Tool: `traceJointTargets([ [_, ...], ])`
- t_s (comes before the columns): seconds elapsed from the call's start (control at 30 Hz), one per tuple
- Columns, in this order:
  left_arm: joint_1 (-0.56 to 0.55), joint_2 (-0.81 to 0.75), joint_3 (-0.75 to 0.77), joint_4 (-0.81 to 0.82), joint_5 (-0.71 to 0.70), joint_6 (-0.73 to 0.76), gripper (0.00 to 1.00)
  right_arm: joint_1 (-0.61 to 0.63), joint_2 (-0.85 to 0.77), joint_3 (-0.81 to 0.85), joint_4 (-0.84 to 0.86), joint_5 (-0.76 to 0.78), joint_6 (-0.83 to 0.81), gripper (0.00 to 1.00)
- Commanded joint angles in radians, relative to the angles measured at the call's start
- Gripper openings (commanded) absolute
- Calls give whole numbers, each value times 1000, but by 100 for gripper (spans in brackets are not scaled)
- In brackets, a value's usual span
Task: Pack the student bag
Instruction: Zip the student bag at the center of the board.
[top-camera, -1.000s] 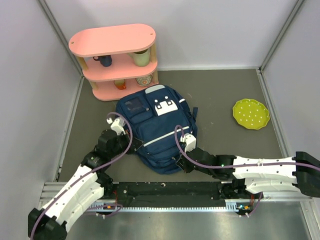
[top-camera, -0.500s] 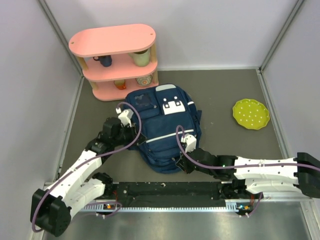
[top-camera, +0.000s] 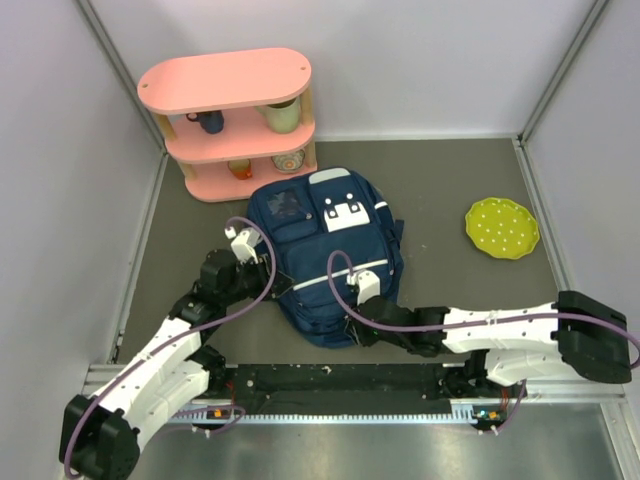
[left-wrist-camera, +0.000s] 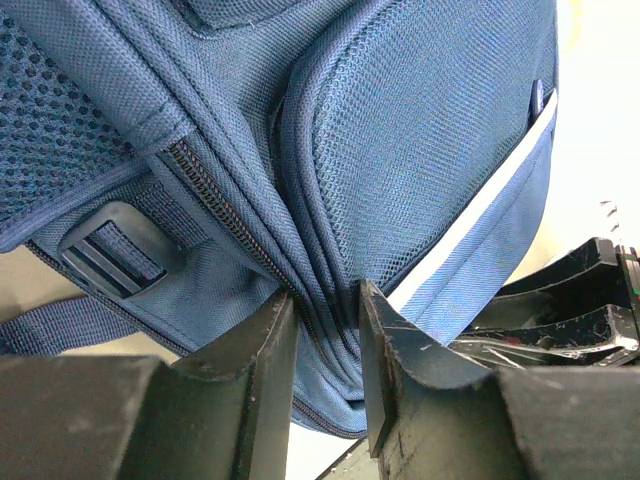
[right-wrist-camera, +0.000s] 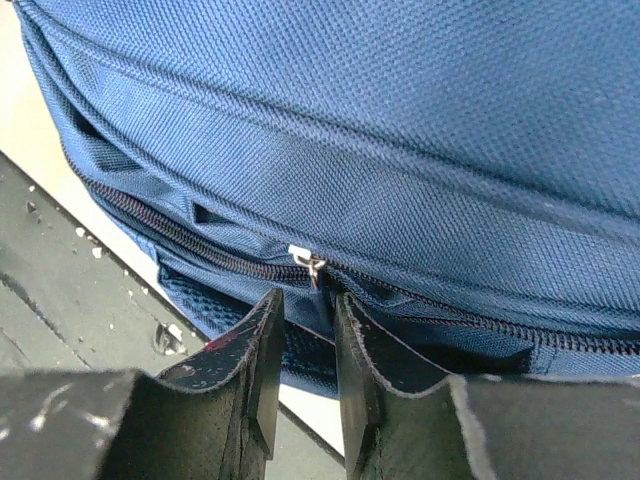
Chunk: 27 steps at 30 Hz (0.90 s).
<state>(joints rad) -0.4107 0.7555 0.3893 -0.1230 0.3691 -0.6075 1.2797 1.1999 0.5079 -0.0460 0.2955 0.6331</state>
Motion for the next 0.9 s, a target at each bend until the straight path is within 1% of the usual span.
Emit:
traceJointTargets([
  [0.0, -7, 11, -17, 57, 71, -15, 34, -5, 53, 72, 15, 50, 11, 27],
  [0.03, -7, 10, -17, 56, 73, -15, 34, -5, 61, 76, 12, 60, 16, 27],
  [0.07, -7, 10, -18, 56, 73, -15, 34, -5, 67, 81, 11, 65, 17, 25],
  [0.13, -7, 1, -26, 54, 70, -20, 34, -6, 81, 87, 12, 77, 23, 14],
  [0.17, -7, -1, -29, 52, 67, -31, 34, -5, 85, 90, 9, 85, 27, 2],
  [0.2, -7, -11, -33, 54, 67, -35, 37, -5, 86, 90, 8, 90, 28, 0],
  [0.23, -7, -16, -43, 54, 67, -43, 43, -5, 86, 90, 6, 93, 28, 0],
  [0.27, -7, -24, -47, 54, 68, -57, 58, -5, 84, 90, 5, 93, 25, 0],
  [0.33, -7, -60, -65, 49, 71, -75, 68, -5, 78, 89, -2, 90, 20, 0],
  [0.37, -7, -77, -73, 46, 67, -104, 76, -5, 73, 84, -6, 85, 16, 0],
  [0.43, -7, -142, -101, 40, 56, -139, 79, -5, 53, 77, -5, 71, 4, 0],
  [0.53, -8, -243, -156, 34, 33, -239, 86, -6, 8, 55, -6, 57, -15, 0],
  [0.57, -11, -296, -173, 34, 24, -295, 87, -5, -6, 47, -6, 51, -21, 0],
  [0.6, -20, -323, -190, 36, 19, -325, 90, -5, -17, 44, -8, 39, -35, 0],
  [0.67, -42, -399, -242, 45, -1, -403, 91, -6, -59, 37, -8, 25, -45, 0],
  [0.77, -117, -481, -294, 75, -80, -480, 91, -5, -88, 38, -6, -12, -73, 0],
  [0.8, -166, -493, -303, 106, -138, -497, 91, -5, -91, 41, -6, -30, -82, 0],
  [0.87, -224, -490, -310, 115, -205, -531, 90, -5, -92, 43, -3, -41, -87, 0],
])
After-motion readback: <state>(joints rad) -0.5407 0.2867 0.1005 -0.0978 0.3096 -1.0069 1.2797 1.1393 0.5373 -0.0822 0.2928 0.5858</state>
